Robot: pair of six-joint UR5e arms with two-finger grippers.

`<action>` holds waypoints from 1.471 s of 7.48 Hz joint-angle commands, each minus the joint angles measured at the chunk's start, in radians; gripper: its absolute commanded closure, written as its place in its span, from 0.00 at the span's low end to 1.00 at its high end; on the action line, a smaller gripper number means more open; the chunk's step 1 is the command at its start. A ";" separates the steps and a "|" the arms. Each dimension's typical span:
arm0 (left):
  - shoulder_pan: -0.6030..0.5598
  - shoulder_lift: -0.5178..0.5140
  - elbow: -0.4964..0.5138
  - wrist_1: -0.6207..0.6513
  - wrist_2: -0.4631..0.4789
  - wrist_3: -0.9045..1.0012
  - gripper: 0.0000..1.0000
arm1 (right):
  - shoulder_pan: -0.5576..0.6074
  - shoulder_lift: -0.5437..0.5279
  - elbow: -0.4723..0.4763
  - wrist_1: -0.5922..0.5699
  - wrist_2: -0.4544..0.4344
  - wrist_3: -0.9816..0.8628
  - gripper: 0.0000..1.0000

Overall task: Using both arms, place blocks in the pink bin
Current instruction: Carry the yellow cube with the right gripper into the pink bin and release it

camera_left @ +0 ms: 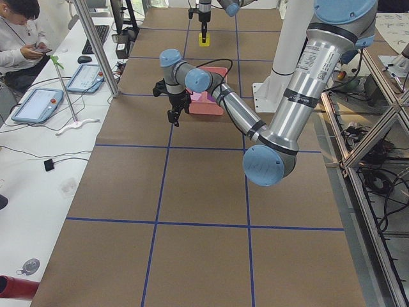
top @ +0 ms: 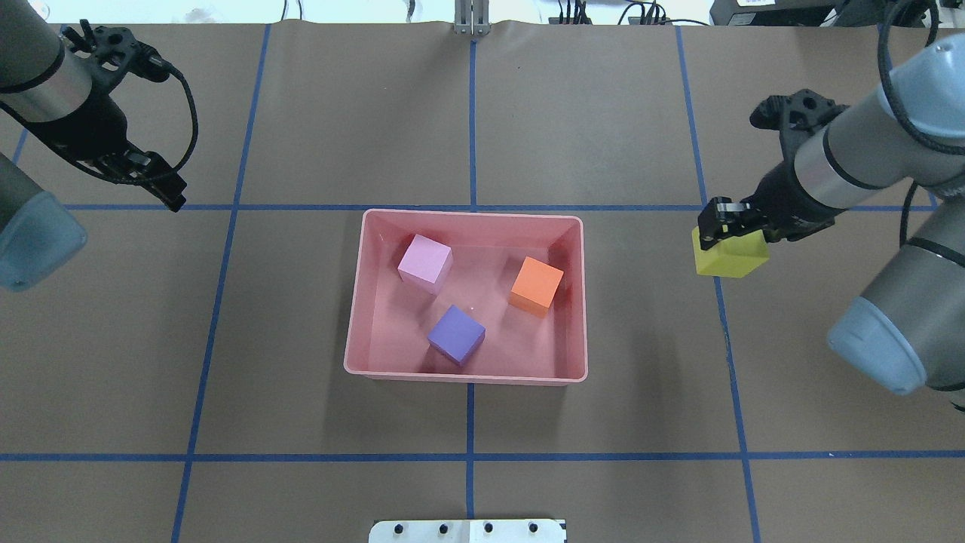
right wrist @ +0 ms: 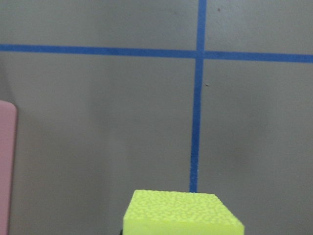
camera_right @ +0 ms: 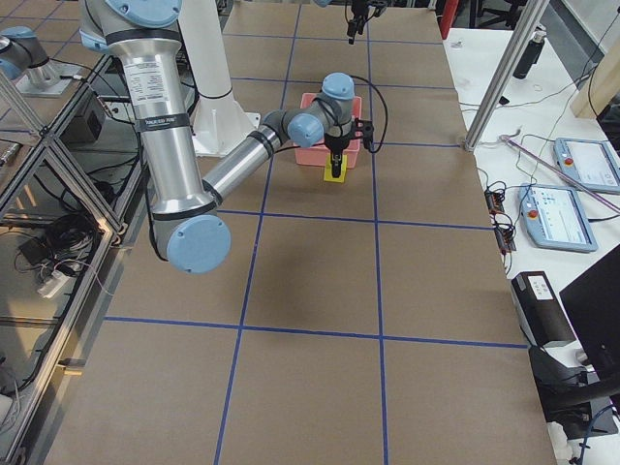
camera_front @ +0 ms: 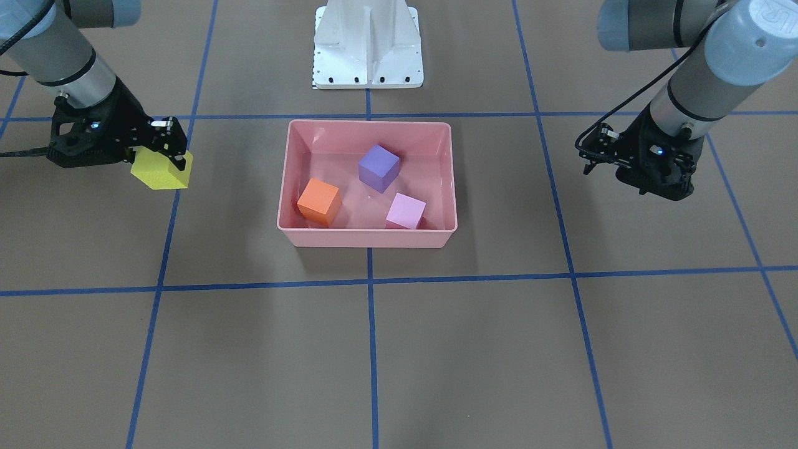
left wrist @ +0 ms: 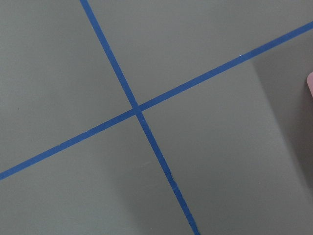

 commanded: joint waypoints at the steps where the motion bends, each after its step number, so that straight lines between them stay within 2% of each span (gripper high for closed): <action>1: 0.002 0.000 0.008 -0.002 0.000 0.000 0.00 | -0.068 0.187 0.002 -0.154 -0.034 0.150 1.00; 3: 0.002 0.000 0.011 -0.002 0.000 0.000 0.00 | -0.215 0.254 -0.021 -0.155 -0.172 0.284 1.00; 4: 0.002 0.000 0.012 -0.002 0.000 0.000 0.00 | -0.262 0.274 -0.028 -0.155 -0.194 0.324 0.94; 5: 0.004 0.000 0.014 -0.003 0.000 0.000 0.00 | -0.303 0.288 -0.030 -0.155 -0.209 0.359 0.72; 6: 0.004 0.002 0.014 -0.003 0.000 0.000 0.00 | -0.340 0.287 -0.033 -0.155 -0.253 0.372 0.43; 7: 0.004 0.000 0.015 -0.003 0.000 0.000 0.00 | -0.360 0.288 -0.033 -0.155 -0.292 0.394 0.01; 10: 0.004 0.000 0.018 -0.005 0.000 0.000 0.00 | -0.348 0.279 -0.025 -0.157 -0.283 0.390 0.00; 11: 0.004 0.002 0.018 -0.005 0.002 0.000 0.00 | -0.298 0.268 -0.028 -0.160 -0.274 0.375 0.00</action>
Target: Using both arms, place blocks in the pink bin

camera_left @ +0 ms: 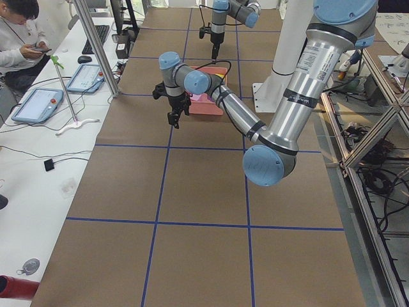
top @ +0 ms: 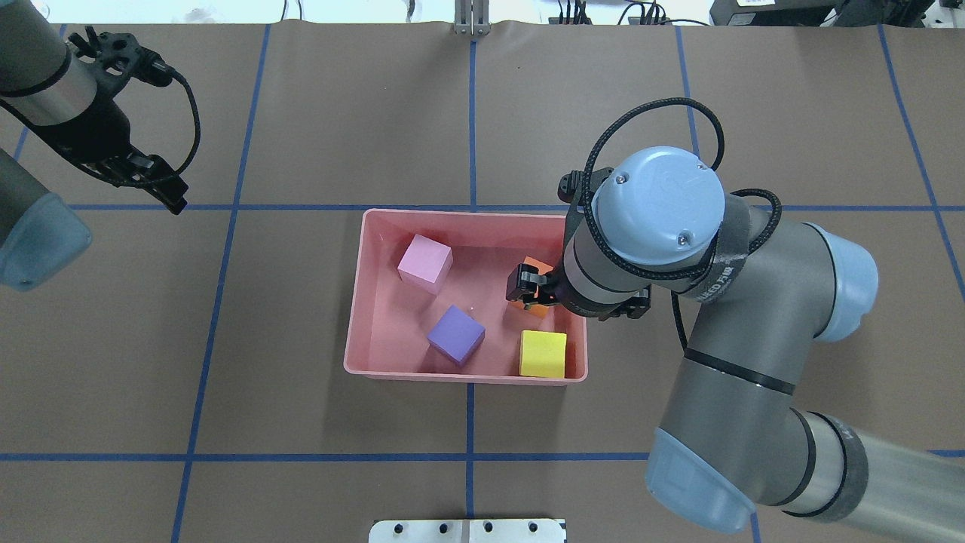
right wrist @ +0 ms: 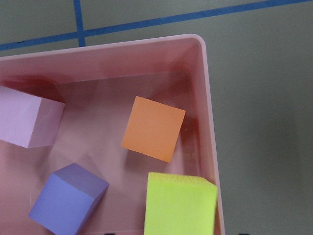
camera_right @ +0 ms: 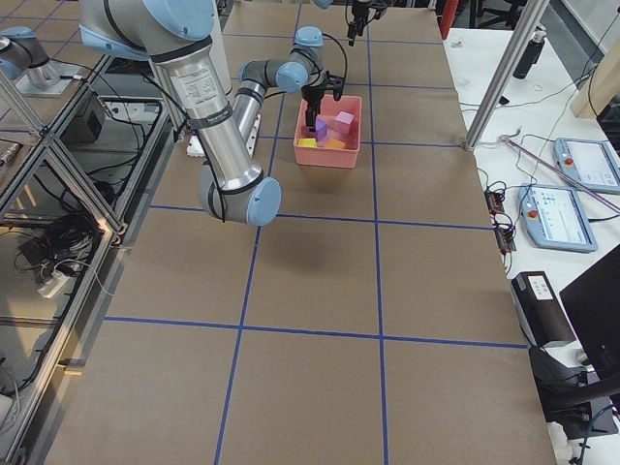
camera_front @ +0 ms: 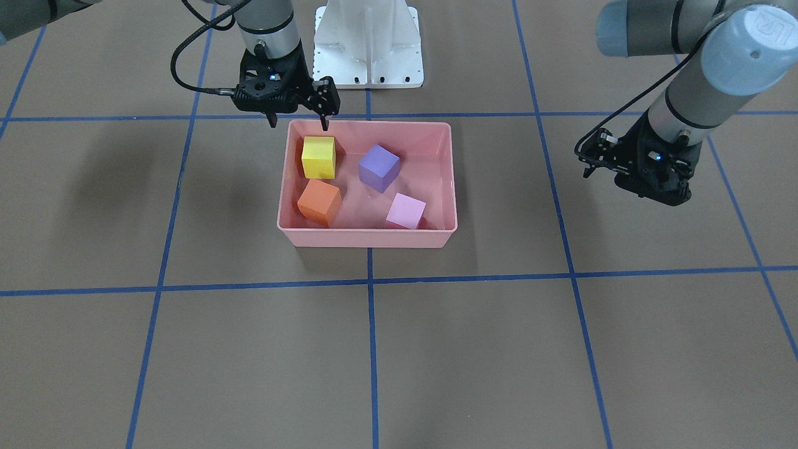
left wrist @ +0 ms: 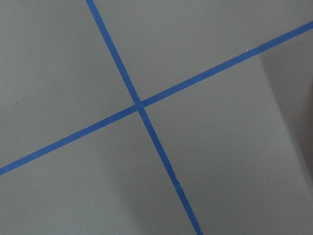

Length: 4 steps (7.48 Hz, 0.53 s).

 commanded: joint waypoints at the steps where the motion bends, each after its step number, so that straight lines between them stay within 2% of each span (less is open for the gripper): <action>1: -0.005 0.001 0.001 0.001 0.003 -0.002 0.00 | 0.110 -0.008 0.000 -0.059 0.045 -0.111 0.00; 2: -0.014 0.023 -0.009 0.001 0.007 -0.021 0.00 | 0.217 -0.014 -0.003 -0.110 0.106 -0.273 0.00; 3: -0.050 0.052 -0.015 0.001 0.007 -0.011 0.00 | 0.331 -0.064 -0.006 -0.115 0.190 -0.441 0.00; 4: -0.101 0.072 -0.019 -0.001 0.007 -0.006 0.00 | 0.425 -0.124 -0.023 -0.112 0.235 -0.625 0.00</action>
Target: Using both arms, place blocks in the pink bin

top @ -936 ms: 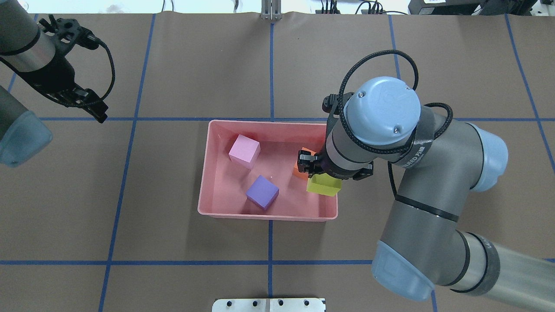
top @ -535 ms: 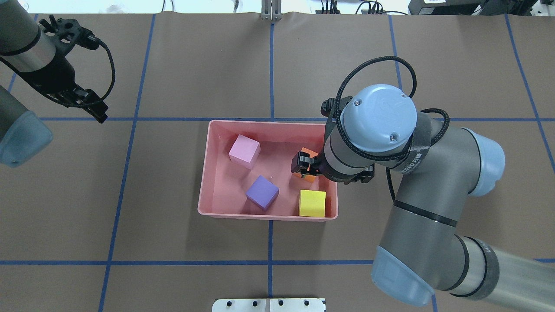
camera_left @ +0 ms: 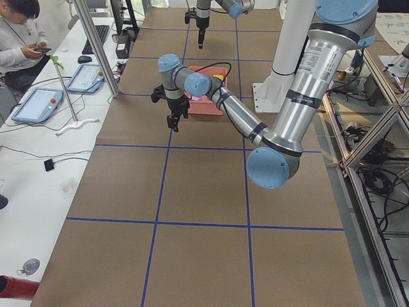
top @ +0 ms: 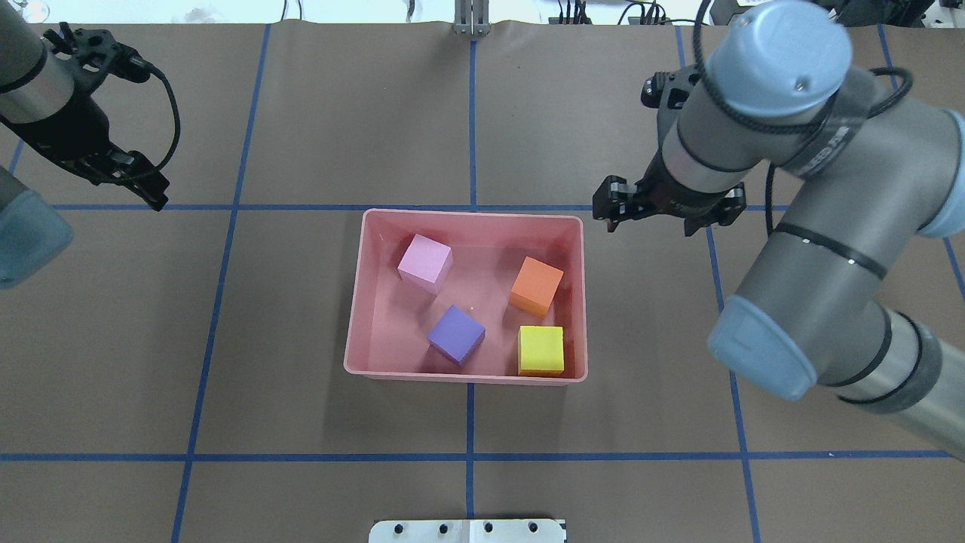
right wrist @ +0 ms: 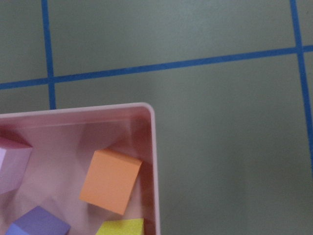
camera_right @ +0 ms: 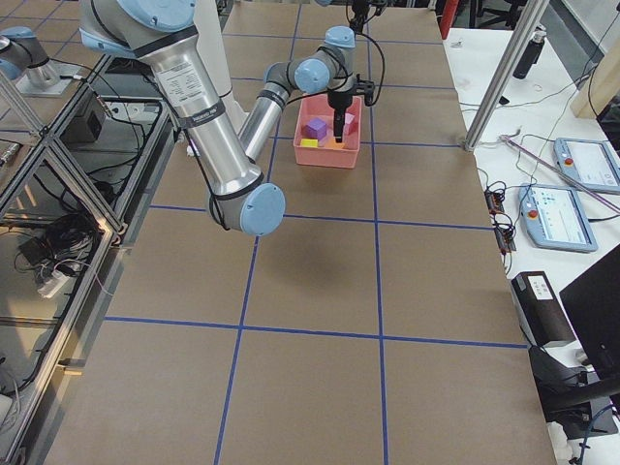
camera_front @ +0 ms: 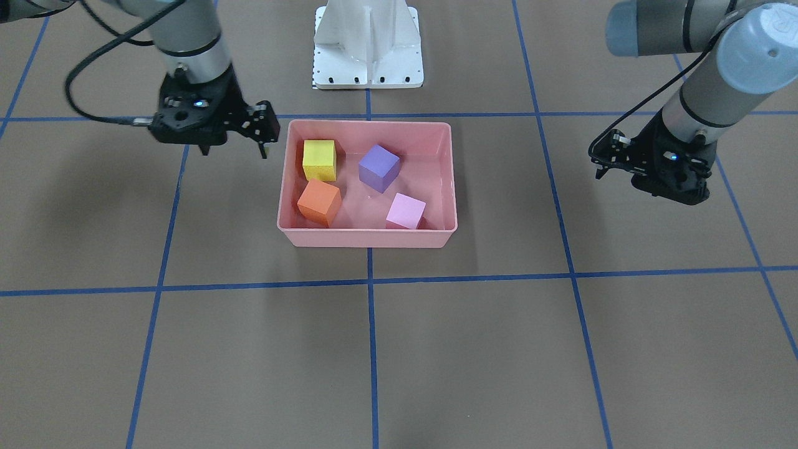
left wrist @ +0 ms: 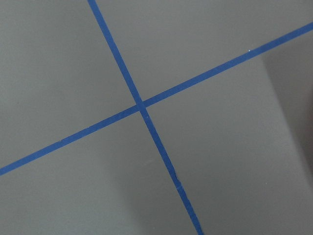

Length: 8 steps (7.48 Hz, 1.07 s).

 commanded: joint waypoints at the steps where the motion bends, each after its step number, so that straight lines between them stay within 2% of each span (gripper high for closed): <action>1: -0.104 0.049 -0.009 0.000 0.001 0.060 0.00 | 0.205 -0.148 -0.018 -0.003 0.076 -0.400 0.00; 2: -0.172 0.082 0.001 0.003 -0.002 0.188 0.00 | 0.286 -0.197 -0.039 -0.001 0.093 -0.552 0.00; 3: -0.241 0.114 0.011 0.008 -0.004 0.283 0.00 | 0.390 -0.257 -0.064 -0.001 0.157 -0.703 0.00; 5: -0.377 0.179 0.092 -0.003 -0.008 0.482 0.00 | 0.594 -0.340 -0.165 0.001 0.219 -1.060 0.00; 6: -0.452 0.188 0.147 -0.003 -0.013 0.556 0.00 | 0.660 -0.377 -0.209 0.002 0.219 -1.151 0.00; 7: -0.491 0.202 0.203 -0.004 -0.051 0.559 0.00 | 0.717 -0.392 -0.266 0.007 0.219 -1.184 0.00; 8: -0.494 0.245 0.226 -0.024 -0.044 0.569 0.00 | 0.739 -0.423 -0.283 0.016 0.218 -1.206 0.00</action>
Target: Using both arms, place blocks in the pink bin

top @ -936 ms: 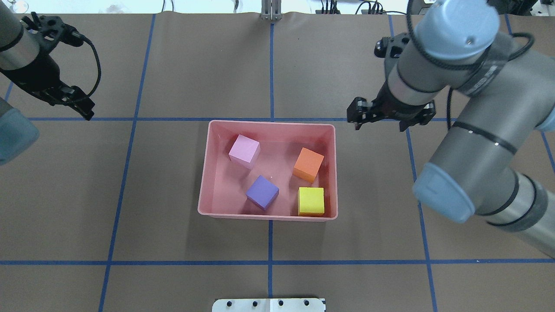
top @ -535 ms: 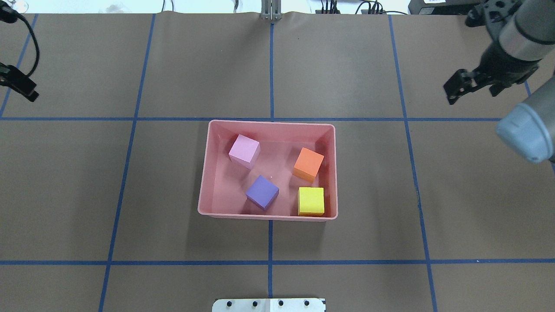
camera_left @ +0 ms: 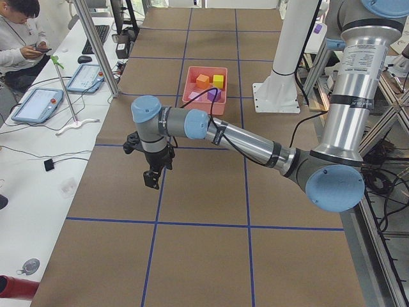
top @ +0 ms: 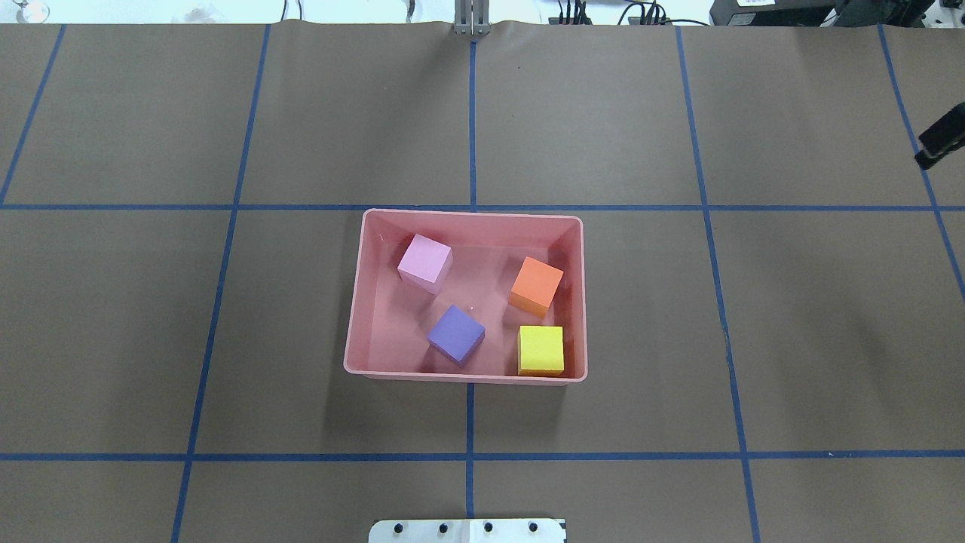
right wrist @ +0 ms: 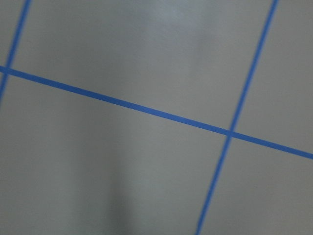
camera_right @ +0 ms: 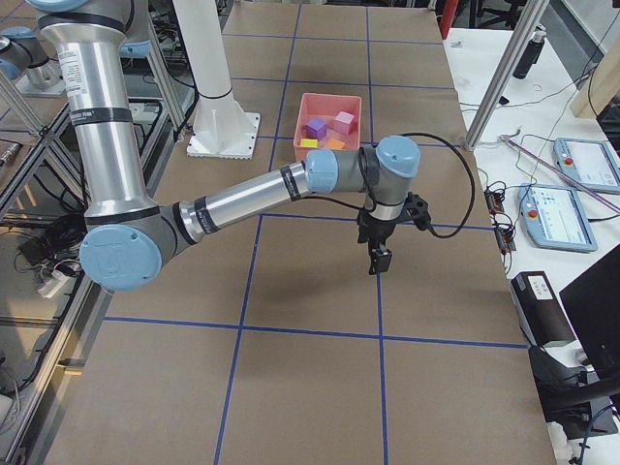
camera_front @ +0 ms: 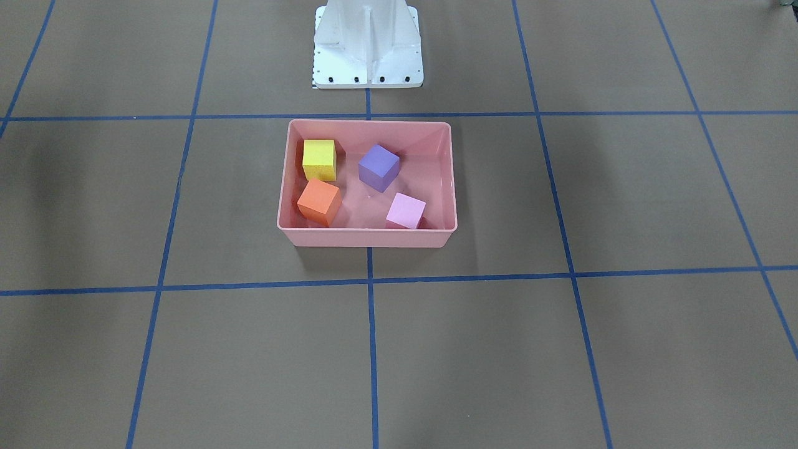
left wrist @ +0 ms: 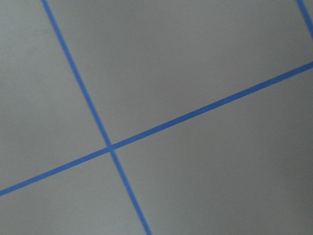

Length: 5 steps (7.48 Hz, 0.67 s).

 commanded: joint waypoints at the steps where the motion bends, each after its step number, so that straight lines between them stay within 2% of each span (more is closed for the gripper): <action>1: -0.029 0.106 0.049 -0.106 -0.011 0.018 0.00 | 0.068 -0.081 -0.047 0.079 -0.002 -0.074 0.00; 2: -0.029 0.143 0.050 -0.134 -0.018 0.012 0.00 | 0.071 -0.118 -0.047 0.133 -0.004 -0.070 0.00; 3: -0.030 0.152 0.049 -0.148 -0.053 -0.036 0.00 | 0.071 -0.123 -0.047 0.135 -0.006 -0.065 0.00; 5: -0.029 0.210 0.047 -0.278 -0.095 -0.143 0.00 | 0.071 -0.126 -0.047 0.136 -0.006 -0.060 0.00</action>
